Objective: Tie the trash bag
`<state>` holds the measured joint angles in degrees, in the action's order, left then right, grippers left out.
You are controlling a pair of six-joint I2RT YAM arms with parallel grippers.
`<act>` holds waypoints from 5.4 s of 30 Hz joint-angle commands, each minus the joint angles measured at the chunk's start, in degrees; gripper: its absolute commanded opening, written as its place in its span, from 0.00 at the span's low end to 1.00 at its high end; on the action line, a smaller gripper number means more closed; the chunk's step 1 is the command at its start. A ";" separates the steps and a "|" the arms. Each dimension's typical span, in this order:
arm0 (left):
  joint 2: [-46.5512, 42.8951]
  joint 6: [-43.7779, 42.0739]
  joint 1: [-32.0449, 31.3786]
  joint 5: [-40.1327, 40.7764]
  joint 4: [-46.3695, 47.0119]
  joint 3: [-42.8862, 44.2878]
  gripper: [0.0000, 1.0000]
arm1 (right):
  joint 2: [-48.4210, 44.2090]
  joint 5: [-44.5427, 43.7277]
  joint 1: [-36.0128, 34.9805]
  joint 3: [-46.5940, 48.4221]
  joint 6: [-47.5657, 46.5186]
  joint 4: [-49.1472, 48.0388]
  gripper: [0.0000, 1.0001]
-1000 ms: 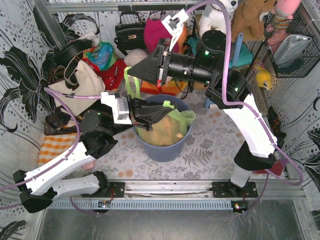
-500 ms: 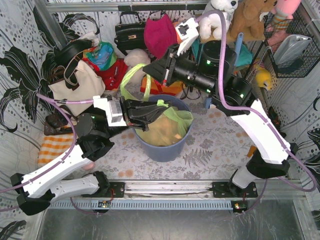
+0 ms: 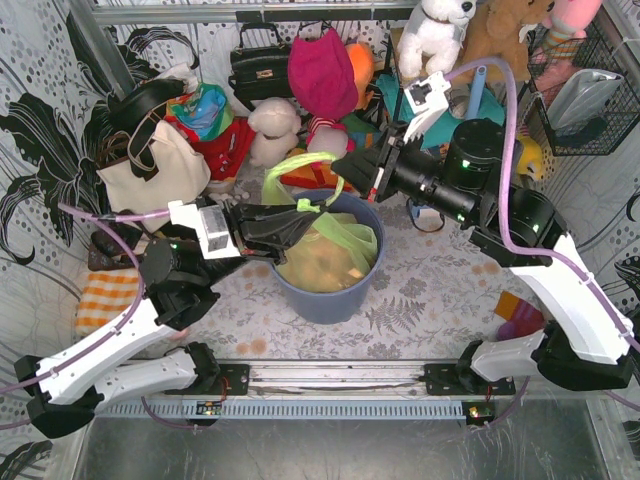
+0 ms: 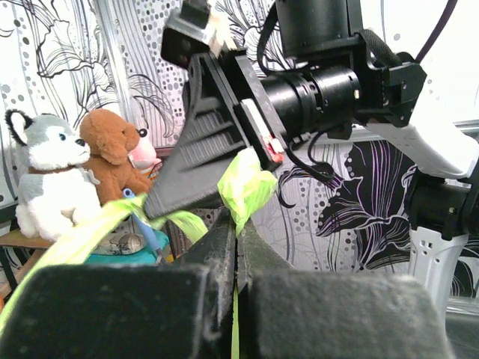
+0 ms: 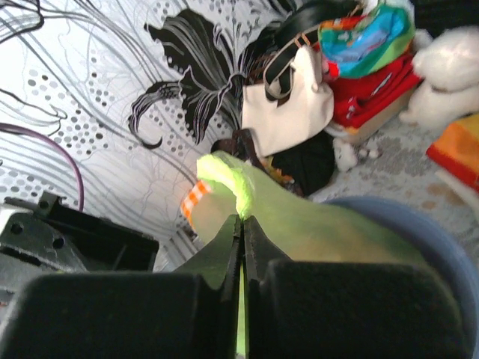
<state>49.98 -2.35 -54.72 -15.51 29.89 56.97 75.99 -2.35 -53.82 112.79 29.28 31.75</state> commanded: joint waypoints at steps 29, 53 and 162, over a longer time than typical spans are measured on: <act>-0.39 -3.90 -0.21 5.23 0.05 -0.13 0.00 | -13.66 16.87 -2.33 -23.80 20.93 -7.43 0.00; -0.49 -4.27 -0.21 5.60 0.08 -0.46 0.00 | -11.05 21.66 -2.86 -30.18 29.69 -10.98 0.00; 4.41 32.93 26.59 -16.73 -10.97 -2.22 0.34 | -0.91 -41.14 -15.44 -59.69 -7.79 -96.48 0.00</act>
<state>55.40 28.21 -28.69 -23.22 11.51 55.64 75.79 -44.93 -68.99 53.56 21.56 -60.47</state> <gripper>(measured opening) 0.425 0.003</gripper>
